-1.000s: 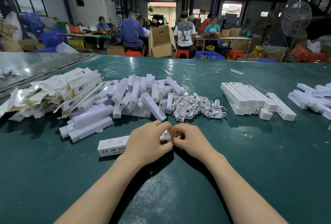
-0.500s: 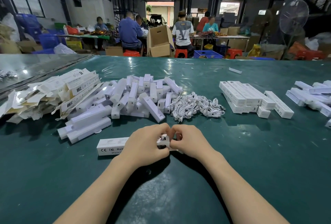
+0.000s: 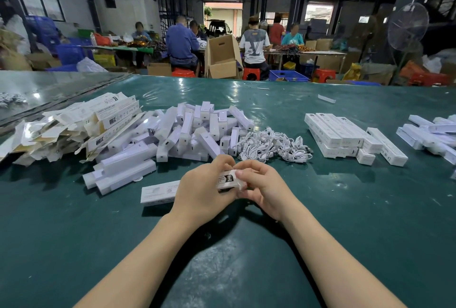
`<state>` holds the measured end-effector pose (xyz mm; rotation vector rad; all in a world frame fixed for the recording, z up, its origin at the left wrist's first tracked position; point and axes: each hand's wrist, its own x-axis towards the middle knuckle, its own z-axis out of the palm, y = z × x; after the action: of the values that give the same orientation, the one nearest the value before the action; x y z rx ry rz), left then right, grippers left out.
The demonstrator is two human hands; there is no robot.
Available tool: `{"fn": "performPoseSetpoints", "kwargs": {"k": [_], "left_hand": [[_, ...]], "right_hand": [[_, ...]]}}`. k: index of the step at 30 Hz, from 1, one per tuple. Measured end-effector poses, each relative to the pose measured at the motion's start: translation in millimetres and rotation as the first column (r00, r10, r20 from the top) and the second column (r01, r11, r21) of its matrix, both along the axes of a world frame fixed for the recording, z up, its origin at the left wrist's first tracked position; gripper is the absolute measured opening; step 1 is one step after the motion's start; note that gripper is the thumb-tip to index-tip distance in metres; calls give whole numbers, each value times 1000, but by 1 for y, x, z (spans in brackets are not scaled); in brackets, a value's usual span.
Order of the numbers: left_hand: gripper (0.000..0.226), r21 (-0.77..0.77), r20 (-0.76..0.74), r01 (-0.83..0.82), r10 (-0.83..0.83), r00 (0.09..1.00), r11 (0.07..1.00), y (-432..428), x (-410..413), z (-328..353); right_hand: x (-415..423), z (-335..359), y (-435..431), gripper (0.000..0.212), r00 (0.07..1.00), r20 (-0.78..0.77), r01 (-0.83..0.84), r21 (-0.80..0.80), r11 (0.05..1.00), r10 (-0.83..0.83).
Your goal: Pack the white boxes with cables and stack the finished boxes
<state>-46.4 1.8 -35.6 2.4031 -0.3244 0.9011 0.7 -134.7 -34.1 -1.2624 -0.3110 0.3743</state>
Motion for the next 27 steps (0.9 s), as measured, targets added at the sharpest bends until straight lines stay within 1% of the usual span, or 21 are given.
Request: {"fn": "performPoseSetpoints", "kwargs": {"k": [3, 7, 12, 15, 19, 21, 23, 25, 27], "left_hand": [[43, -32, 27, -18, 19, 999, 999, -1, -1, 1], [42, -54, 62, -28, 31, 998, 998, 0, 0, 1], [40, 1, 86, -27, 27, 996, 1000, -1, 0, 3], [38, 35, 111, 1, -5, 994, 999, -1, 1, 3], [38, 70, 118, 2, -10, 993, 998, -1, 2, 2], [37, 63, 106, -10, 4, 994, 998, -1, 2, 1], [37, 60, 126, -35, 27, 992, 998, -1, 4, 1], [38, 38, 149, -72, 65, 987, 997, -2, 4, 1], [37, -7, 152, -110, 110, 982, 994, -4, 5, 2]], "right_hand": [[0, -1, -1, 18, 998, 39, 48, -8, 999, -48], [2, 0, -2, 20, 998, 10, 66, 85, 994, -67], [2, -3, 0, 20, 997, 24, 68, 83, 994, -71], [2, -3, 2, 20, 996, 23, 82, 87, 993, -84], [0, -3, 2, 20, 991, 50, 120, 44, 992, -122], [-1, -3, 4, 21, 983, 91, 159, -1, 987, -158], [-4, -4, 8, 22, 961, 171, 229, -57, 972, -216], [-7, -4, 12, 23, 908, 299, 337, -105, 936, -294], [-10, -4, 15, 21, 824, 453, 446, -146, 883, -342]]}}
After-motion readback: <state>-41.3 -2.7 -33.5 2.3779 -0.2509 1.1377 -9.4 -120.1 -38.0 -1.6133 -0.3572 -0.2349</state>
